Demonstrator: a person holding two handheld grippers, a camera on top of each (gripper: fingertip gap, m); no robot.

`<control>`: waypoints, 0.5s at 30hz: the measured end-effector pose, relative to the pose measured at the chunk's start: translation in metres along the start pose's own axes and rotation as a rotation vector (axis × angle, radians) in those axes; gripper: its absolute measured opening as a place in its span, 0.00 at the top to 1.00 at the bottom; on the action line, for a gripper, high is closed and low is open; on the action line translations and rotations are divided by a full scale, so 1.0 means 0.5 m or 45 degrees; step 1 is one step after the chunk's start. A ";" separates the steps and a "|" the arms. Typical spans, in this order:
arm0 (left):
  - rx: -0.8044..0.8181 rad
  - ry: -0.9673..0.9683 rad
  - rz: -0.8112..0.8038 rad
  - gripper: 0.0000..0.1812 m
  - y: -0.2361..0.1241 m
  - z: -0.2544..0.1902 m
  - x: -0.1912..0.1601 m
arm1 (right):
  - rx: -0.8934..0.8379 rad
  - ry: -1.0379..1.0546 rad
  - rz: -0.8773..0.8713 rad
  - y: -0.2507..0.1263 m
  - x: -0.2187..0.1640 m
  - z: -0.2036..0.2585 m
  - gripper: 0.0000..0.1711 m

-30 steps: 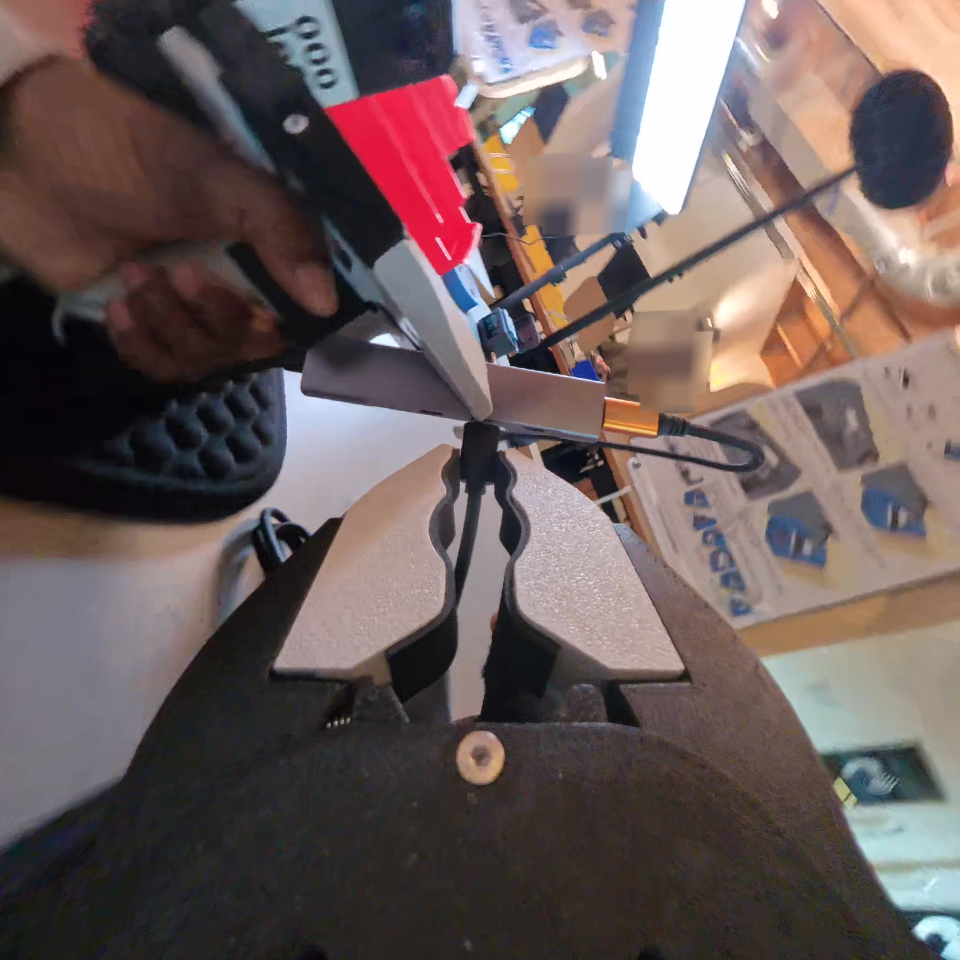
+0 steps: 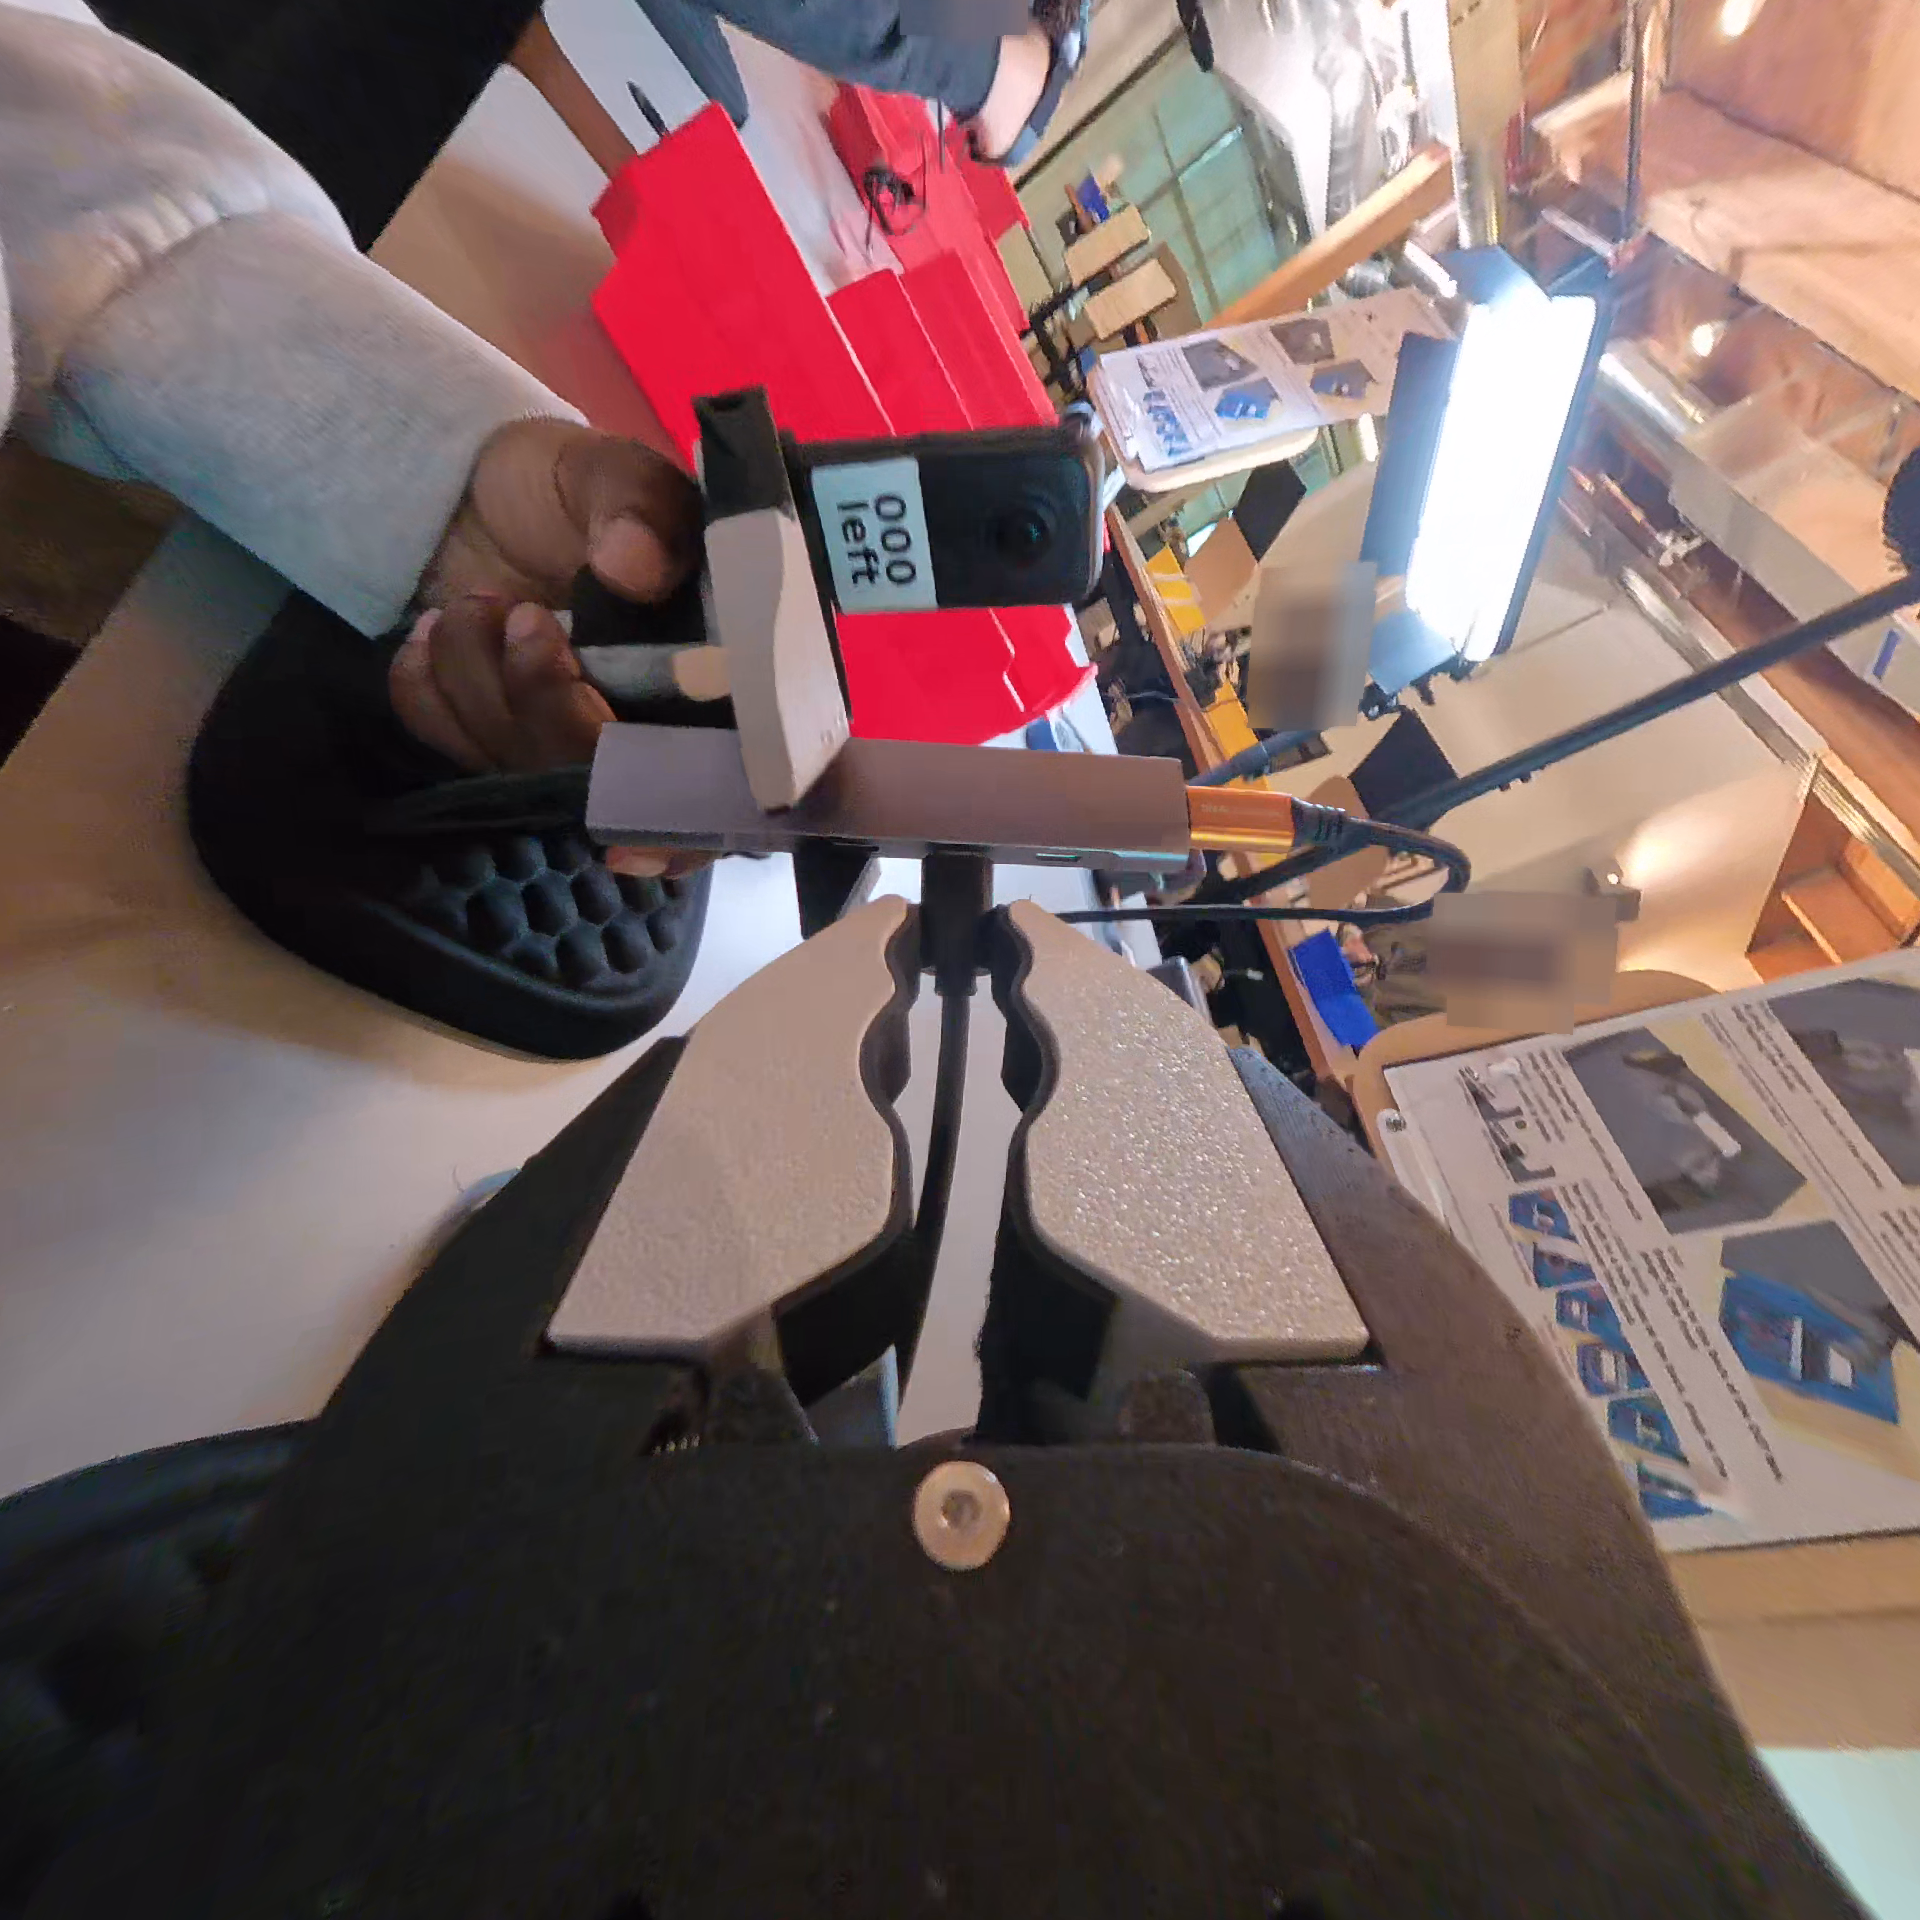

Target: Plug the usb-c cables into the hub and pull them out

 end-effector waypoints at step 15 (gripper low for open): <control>-0.590 -0.410 -0.260 0.87 -0.022 -0.068 0.030 | -0.087 0.094 -0.380 0.010 0.058 -0.001 0.92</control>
Point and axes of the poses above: each gripper's, where its closed fingertips meet, y out along the fingers, x out of its top, z = x × y across the jaws, the point moved 3 cm from there along -y, back along the fingers, and after that the axes turned 2 degrees about y, right-handed, at the moved point
